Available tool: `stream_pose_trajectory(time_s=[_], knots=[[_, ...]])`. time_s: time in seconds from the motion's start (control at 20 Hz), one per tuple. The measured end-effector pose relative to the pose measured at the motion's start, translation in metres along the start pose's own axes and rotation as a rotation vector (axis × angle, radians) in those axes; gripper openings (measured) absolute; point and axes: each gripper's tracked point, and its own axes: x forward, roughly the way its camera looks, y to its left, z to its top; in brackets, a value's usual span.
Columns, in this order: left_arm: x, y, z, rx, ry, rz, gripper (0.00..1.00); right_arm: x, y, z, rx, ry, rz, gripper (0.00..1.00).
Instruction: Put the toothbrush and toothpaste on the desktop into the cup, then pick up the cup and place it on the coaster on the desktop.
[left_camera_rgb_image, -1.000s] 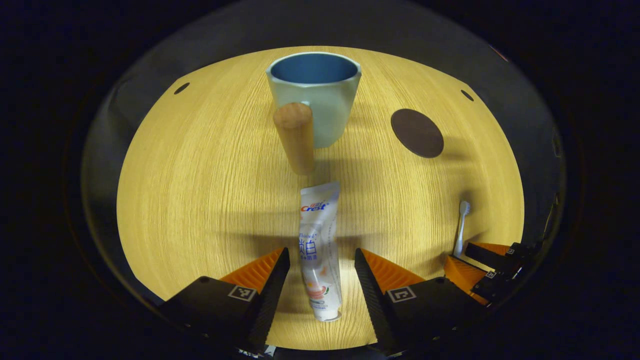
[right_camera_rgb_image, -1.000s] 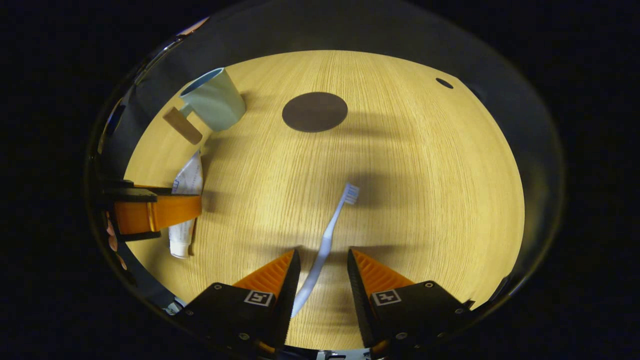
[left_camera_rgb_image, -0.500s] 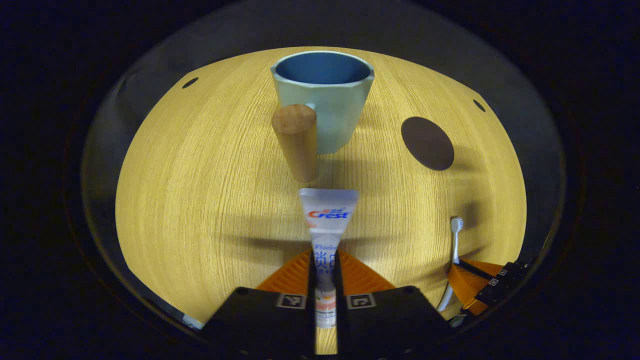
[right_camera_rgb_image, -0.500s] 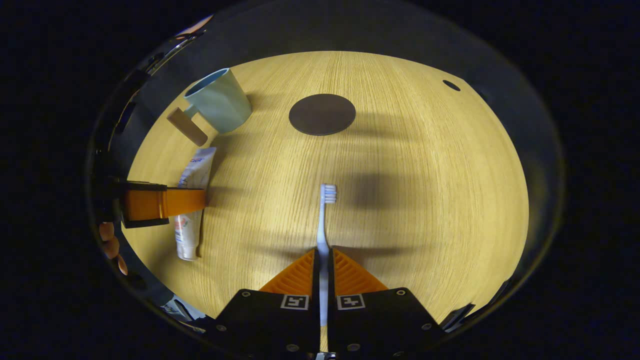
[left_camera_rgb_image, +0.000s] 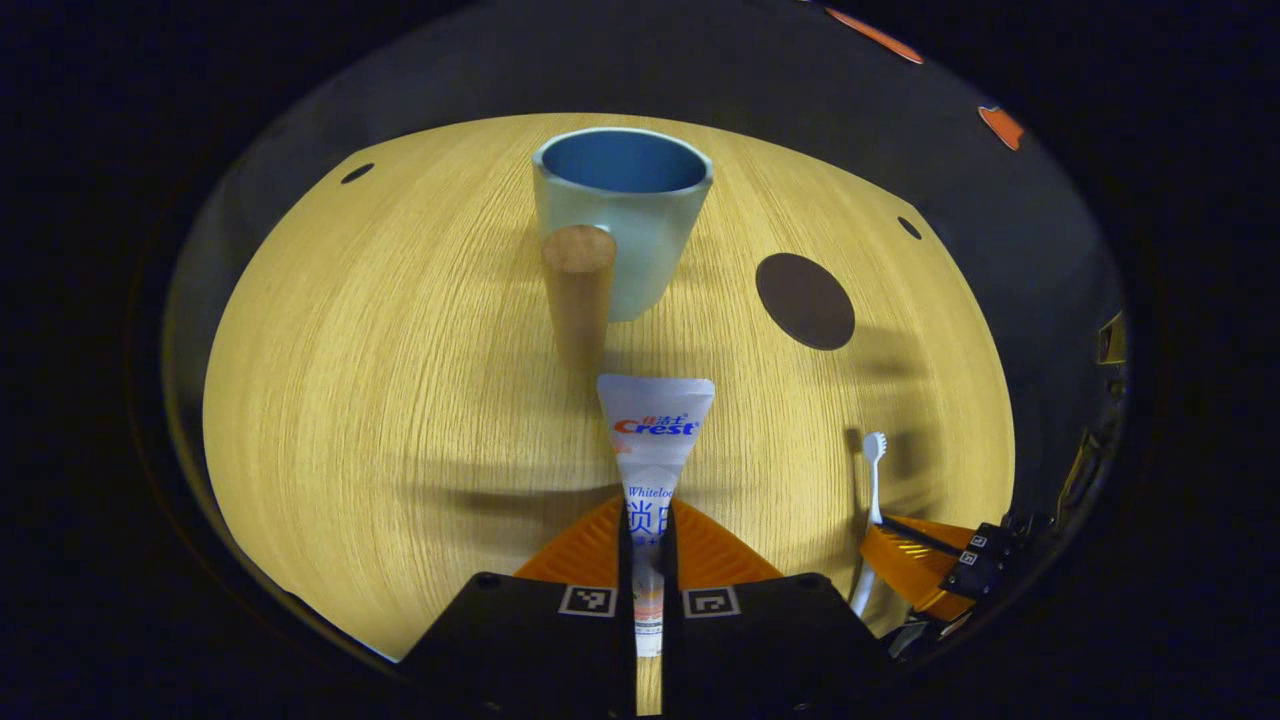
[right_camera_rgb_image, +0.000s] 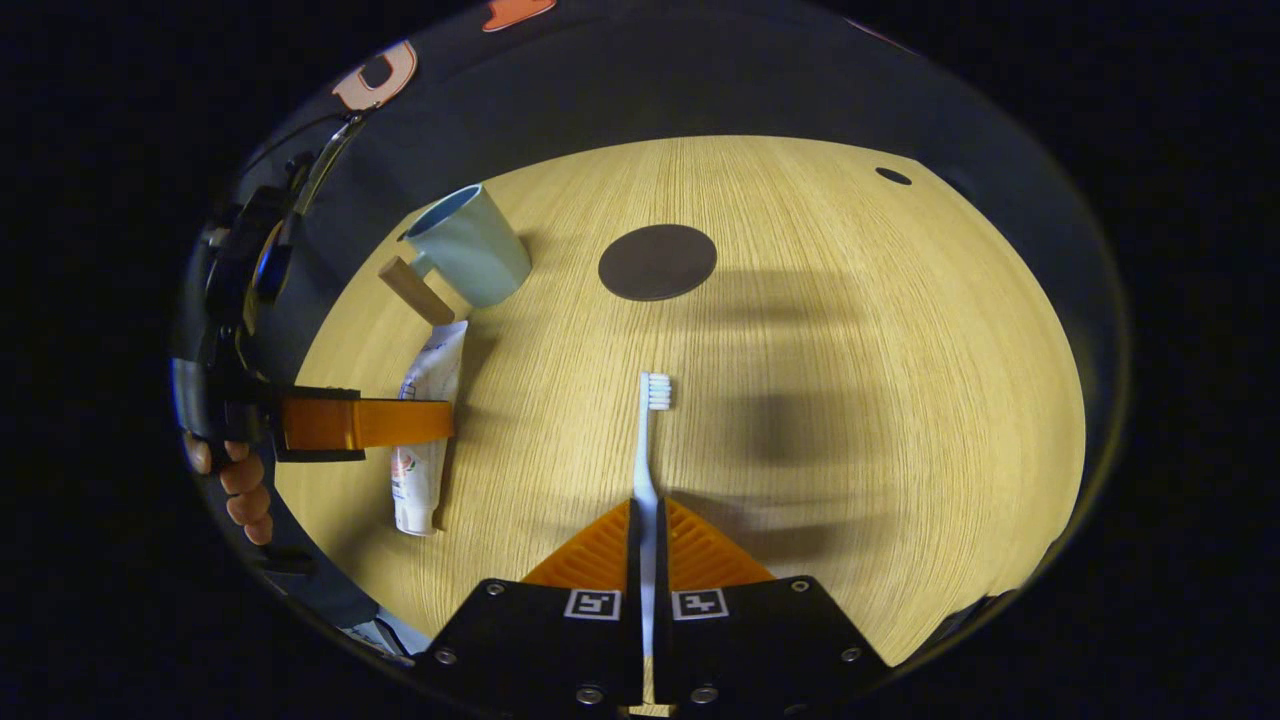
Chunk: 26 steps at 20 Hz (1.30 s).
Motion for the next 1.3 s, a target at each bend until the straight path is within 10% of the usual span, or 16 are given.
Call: stream_pose_trajectory(time_s=[1.3], knots=[[-0.111,-0.011,0.129,-0.026,-0.495,-0.236,0.09,-0.112,-0.008,0.086,0.045,-0.434,0.162,0.04]])
